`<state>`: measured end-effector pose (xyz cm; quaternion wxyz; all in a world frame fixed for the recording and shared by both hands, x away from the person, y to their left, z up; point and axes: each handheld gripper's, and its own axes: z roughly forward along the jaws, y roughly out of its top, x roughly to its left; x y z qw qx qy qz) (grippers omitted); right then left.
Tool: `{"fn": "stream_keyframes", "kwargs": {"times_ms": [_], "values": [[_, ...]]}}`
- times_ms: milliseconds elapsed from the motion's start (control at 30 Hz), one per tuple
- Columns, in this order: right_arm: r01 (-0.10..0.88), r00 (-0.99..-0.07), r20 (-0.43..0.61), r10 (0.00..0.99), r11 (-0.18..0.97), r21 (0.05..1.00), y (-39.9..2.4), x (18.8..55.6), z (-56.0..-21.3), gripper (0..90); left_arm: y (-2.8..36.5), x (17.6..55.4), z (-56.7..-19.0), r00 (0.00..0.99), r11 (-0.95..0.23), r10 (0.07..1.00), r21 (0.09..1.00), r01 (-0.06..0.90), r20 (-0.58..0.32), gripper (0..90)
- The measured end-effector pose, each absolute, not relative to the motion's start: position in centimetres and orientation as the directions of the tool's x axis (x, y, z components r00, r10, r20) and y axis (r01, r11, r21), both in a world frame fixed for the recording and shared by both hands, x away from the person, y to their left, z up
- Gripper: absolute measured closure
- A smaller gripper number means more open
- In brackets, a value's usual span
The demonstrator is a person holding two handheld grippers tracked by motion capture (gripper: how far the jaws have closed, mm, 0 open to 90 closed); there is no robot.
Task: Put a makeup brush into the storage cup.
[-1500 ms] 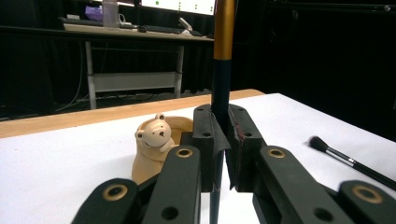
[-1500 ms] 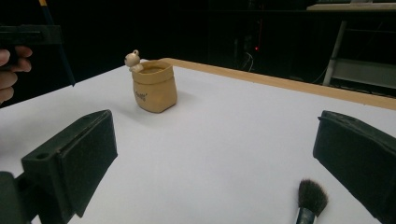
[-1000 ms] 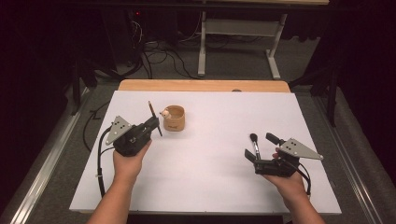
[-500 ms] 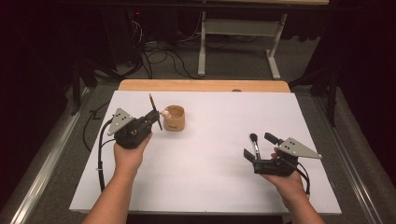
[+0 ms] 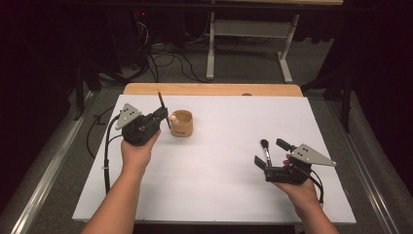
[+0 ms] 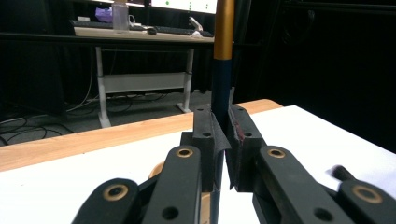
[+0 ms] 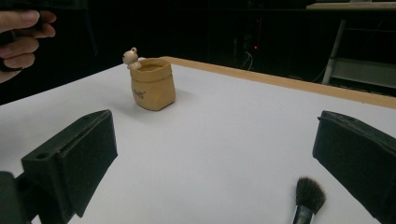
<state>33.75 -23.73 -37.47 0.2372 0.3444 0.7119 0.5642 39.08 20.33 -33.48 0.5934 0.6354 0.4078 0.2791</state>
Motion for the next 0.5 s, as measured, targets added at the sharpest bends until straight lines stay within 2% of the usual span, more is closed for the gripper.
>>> {"fn": "stream_keyframes", "kwargs": {"times_ms": [500], "values": [[0.22,-0.653,0.054,0.755,0.121,0.968,-23.7,33.8,-37.5,1.2,19.5,41.8,-32.8,0.499,0.033,0.857,0.98,0.194,-0.128,83.5]]}}
